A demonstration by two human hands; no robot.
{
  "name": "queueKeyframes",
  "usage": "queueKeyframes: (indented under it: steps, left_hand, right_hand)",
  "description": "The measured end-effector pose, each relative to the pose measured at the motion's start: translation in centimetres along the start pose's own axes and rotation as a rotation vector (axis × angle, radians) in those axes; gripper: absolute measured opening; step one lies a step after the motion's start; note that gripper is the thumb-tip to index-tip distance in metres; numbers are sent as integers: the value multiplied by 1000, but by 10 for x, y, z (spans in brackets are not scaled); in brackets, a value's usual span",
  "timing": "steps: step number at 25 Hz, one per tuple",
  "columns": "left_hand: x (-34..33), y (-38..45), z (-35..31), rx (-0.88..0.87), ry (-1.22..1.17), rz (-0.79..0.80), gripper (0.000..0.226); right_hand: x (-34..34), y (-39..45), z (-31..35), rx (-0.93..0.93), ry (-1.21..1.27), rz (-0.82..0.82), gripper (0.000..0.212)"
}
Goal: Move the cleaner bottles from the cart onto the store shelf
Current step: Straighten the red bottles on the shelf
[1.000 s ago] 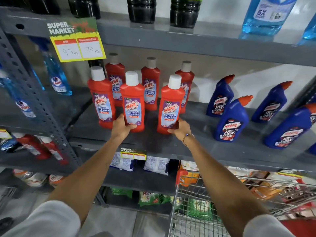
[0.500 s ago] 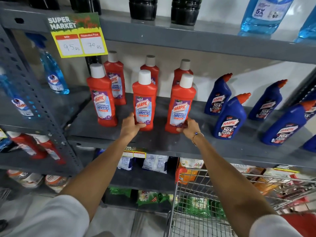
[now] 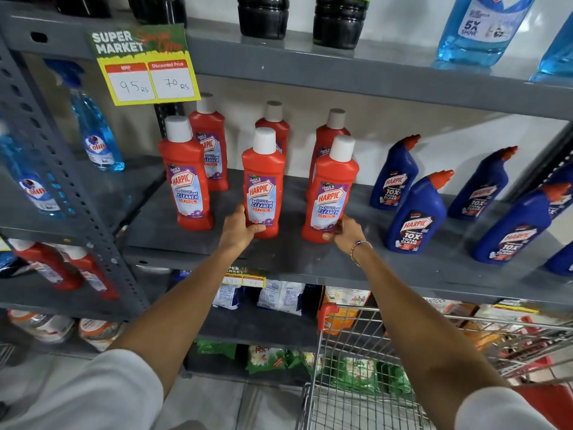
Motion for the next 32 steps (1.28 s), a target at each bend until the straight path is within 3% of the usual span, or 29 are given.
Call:
queueKeyframes:
  steps: [10,18,21,24,28,30,32]
  left_hand:
    - [-1,-2,1,-4,-38,-27,56]
    - [0,-1,5,39,-18,64,57]
    - [-1,-10,19,110,6,-35,56]
    - [-13,-37,24,117,25,-191,45]
    - [-39,-84,-1,-17,-110,-354,42]
    - [-61,-105,-20,-151,-87,-259,45]
    - [-88,-125,-36,-281,-6,-81,50]
  right_hand:
    - [-3,4,-5,-16,44,23,58]
    - [-5,7,-14,-66,39,88,61]
    - [-2,-5,-24,-10,-33,115,61]
    - [11,-27,-37,44,-102,38,57]
    - [41,-44,-49,20,-29,-146,26]
    - [70,-53,-54,12,42,-282,15]
    - [99,-58,-68,-31,72,-424,19]
Point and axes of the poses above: each hand's wrist, its own y-axis towards the middle knuckle, its own x-axis out of the back of the hand, z = x × y, the point moved 1 cm from there along y, towards the middle knuckle, and after that the axes turned 14 degrees about -z, right-handed, at the moved point
